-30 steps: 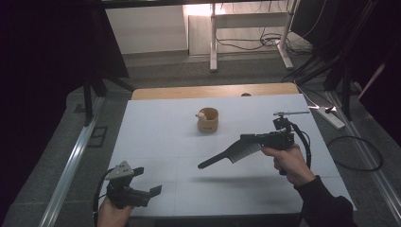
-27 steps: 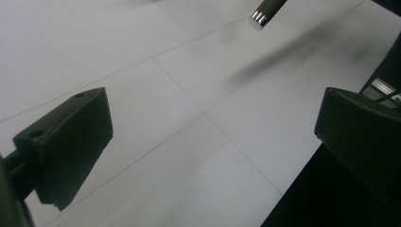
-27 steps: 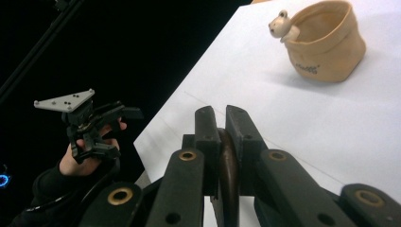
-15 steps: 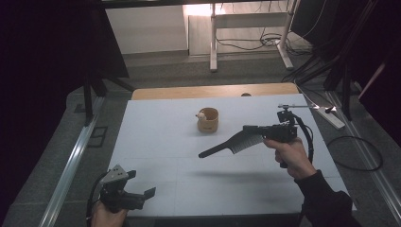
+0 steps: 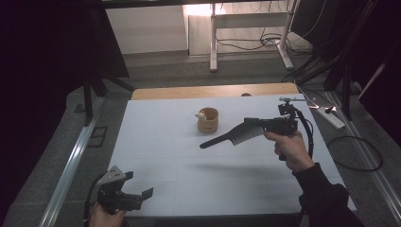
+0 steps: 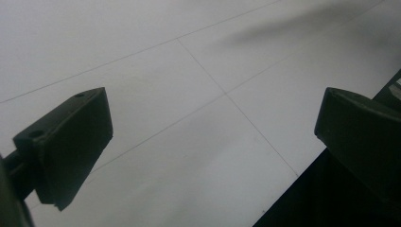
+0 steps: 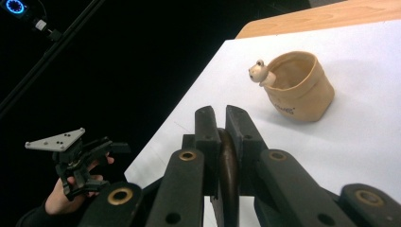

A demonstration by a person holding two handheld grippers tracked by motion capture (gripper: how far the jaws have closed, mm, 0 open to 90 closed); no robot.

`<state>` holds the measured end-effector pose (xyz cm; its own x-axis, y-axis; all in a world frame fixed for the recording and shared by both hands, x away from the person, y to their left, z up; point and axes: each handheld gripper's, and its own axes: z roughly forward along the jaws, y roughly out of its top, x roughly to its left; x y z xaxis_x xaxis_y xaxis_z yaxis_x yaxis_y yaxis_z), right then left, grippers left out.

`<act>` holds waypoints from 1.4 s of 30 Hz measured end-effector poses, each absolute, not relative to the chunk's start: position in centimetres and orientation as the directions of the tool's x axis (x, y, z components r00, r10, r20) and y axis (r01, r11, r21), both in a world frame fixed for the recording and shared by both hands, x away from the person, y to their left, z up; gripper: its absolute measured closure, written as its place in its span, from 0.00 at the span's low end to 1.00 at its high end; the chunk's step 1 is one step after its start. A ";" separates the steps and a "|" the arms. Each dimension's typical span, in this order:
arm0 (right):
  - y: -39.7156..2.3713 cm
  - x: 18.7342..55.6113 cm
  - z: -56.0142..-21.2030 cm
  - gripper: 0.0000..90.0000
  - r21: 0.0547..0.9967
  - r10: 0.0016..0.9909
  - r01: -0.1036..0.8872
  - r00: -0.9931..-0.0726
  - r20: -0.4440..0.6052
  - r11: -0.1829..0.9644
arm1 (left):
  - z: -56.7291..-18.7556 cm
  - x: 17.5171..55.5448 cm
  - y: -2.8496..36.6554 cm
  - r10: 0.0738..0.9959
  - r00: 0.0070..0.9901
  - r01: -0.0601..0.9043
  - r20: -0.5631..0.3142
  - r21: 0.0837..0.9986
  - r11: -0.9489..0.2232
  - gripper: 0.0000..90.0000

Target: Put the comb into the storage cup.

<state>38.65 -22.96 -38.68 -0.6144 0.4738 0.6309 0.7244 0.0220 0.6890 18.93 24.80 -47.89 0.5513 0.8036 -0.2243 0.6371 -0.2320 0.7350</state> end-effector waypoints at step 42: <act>-24.4 43.1 -35.8 0.94 0.709 0.576 0.701 -0.549 0.605 -0.077 | -47.9 18.8 25.2 0.784 0.576 0.620 -0.231 0.748 -0.235 0.00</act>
<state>43.08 -24.39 -35.79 -0.5492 0.5763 0.6052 0.7006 -0.0774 0.7094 18.80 25.23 -47.89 0.5758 0.7842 -0.2313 0.6203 -0.2348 0.7484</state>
